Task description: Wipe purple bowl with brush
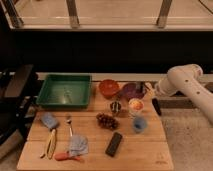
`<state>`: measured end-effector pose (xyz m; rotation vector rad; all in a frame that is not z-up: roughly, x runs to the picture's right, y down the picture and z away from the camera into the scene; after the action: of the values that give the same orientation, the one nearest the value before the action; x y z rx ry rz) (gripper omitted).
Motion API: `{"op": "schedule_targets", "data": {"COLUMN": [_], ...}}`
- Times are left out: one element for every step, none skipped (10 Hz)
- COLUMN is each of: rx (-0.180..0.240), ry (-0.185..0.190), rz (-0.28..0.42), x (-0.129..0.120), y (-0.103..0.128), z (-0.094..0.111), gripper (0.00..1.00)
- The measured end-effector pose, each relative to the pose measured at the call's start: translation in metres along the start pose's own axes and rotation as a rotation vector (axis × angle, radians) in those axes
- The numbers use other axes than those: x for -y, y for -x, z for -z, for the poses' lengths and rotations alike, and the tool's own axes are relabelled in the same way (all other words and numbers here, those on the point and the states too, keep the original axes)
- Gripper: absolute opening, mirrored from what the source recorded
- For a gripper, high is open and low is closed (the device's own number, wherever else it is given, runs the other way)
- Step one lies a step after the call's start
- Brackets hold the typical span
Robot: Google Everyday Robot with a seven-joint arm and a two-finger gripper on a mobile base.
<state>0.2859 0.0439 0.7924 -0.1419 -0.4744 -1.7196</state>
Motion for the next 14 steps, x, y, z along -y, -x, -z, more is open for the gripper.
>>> {"op": "schedule_targets", "data": {"rx": [0.04, 0.076, 0.094, 0.103, 0.108, 0.098, 0.082, 0.059, 0.045, 0.031, 0.023, 0.014, 0.015, 0.014], "ry": [-0.018, -0.031, -0.041, -0.047, -0.05, -0.04, -0.011, 0.03, 0.046, 0.057, 0.062, 0.067, 0.07, 0.07], "rz": [0.075, 0.138, 0.175, 0.198, 0.207, 0.195, 0.191, 0.192, 0.198, 0.201, 0.202, 0.204, 0.208, 0.211], "x": [-0.001, -0.005, -0.006, -0.004, -0.005, -0.007, -0.009, -0.012, -0.014, -0.016, -0.018, -0.02, -0.02, -0.021], "y": [-0.004, -0.005, -0.007, -0.009, -0.009, -0.007, -0.008, -0.014, -0.02, -0.024, -0.026, -0.031, -0.035, -0.037], "z": [-0.005, -0.009, -0.011, -0.012, -0.013, -0.013, -0.017, -0.025, -0.032, -0.038, -0.042, -0.048, -0.053, -0.056], "gripper": [0.0, 0.0, 0.0, 0.0, 0.0, 0.0, 0.0, 0.0, 0.0, 0.0, 0.0, 0.0, 0.0, 0.0]}}
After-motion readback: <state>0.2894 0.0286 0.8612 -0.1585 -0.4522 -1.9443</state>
